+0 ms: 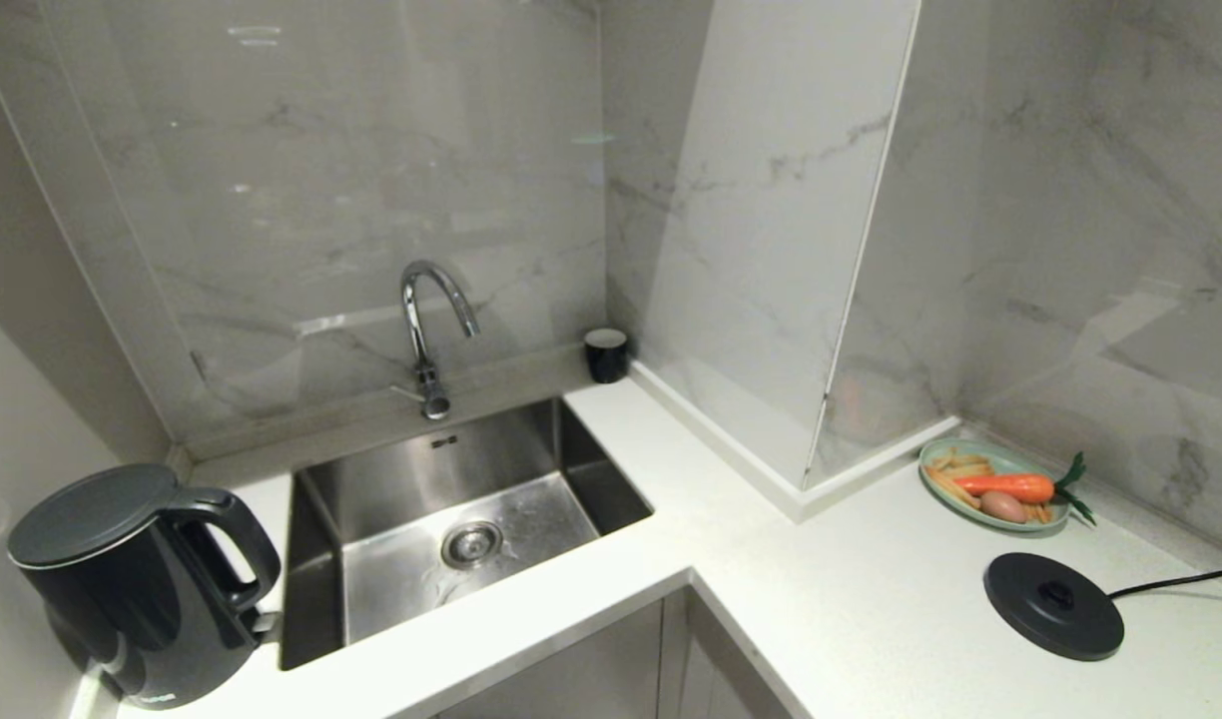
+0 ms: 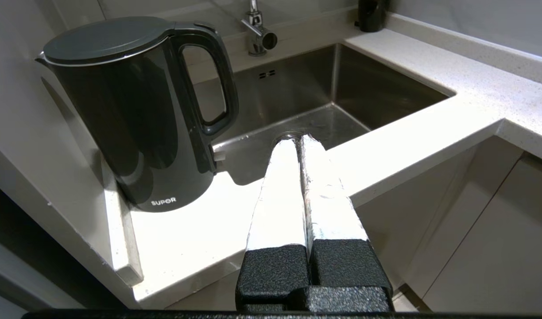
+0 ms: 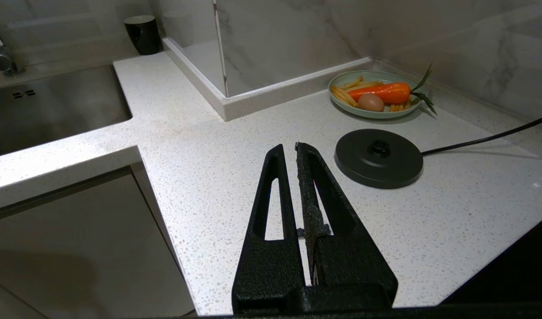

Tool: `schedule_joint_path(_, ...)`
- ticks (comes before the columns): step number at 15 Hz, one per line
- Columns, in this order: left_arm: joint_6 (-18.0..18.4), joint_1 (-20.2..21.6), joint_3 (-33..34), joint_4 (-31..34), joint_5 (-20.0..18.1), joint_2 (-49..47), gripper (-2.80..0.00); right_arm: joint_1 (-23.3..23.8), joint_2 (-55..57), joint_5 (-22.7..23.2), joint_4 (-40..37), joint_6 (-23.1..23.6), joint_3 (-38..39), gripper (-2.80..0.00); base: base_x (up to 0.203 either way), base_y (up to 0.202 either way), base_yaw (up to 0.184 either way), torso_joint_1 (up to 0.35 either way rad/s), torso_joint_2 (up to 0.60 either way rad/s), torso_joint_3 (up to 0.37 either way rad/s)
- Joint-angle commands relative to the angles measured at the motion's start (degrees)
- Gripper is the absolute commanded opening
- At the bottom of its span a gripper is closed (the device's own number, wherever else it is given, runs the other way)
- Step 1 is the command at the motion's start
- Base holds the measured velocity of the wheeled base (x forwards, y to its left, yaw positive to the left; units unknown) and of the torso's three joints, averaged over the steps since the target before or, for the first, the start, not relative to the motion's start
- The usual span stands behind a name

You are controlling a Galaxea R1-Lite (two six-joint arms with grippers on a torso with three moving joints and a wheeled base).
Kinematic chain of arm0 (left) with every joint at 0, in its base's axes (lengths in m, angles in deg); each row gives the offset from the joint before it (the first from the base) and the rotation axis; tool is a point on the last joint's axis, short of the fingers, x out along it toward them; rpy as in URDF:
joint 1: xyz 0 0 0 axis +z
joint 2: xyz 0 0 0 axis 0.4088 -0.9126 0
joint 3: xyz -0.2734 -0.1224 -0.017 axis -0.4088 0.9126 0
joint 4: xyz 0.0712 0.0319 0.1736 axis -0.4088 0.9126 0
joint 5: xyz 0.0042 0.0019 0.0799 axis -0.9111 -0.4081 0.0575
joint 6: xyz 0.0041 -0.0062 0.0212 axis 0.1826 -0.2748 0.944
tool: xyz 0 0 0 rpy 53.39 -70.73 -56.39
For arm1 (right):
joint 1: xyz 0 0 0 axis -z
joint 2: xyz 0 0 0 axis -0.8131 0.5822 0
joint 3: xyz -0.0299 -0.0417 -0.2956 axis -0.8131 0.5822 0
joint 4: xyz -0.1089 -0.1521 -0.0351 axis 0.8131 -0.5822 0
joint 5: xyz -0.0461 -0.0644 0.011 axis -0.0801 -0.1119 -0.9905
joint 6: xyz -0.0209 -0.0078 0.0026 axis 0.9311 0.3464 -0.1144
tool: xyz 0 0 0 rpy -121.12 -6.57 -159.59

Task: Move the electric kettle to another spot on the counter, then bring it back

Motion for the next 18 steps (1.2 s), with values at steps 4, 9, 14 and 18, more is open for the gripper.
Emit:
schedule_joint_path(4,-0.1,-0.1,0.0,0.1,0.0,-0.2,-2.80,0.0,0.0,0.0,0.0,0.0,0.0,-2.80,0.000,0.000,0.000,0.000,0.00,0.000)
schedule_joint_path(9,-0.2,-0.1,-0.1,0.1,0.0,-0.2,-2.80,0.0,0.0,0.0,0.0,0.0,0.0,-2.80,0.000,0.000,0.000,0.000,0.00,0.000)
schedule_joint_path(14,-0.2,-0.1,0.0,0.1,0.0,-0.2,-2.80,0.0,0.0,0.0,0.0,0.0,0.0,-2.80,0.000,0.005,-0.158,0.000,0.00,0.001)
schedule_joint_path(18,-0.2,-0.1,-0.1,0.1,0.0,-0.2,-2.80,0.0,0.0,0.0,0.0,0.0,0.0,-2.80,0.003,0.008,-0.174,0.005,0.00,0.000)
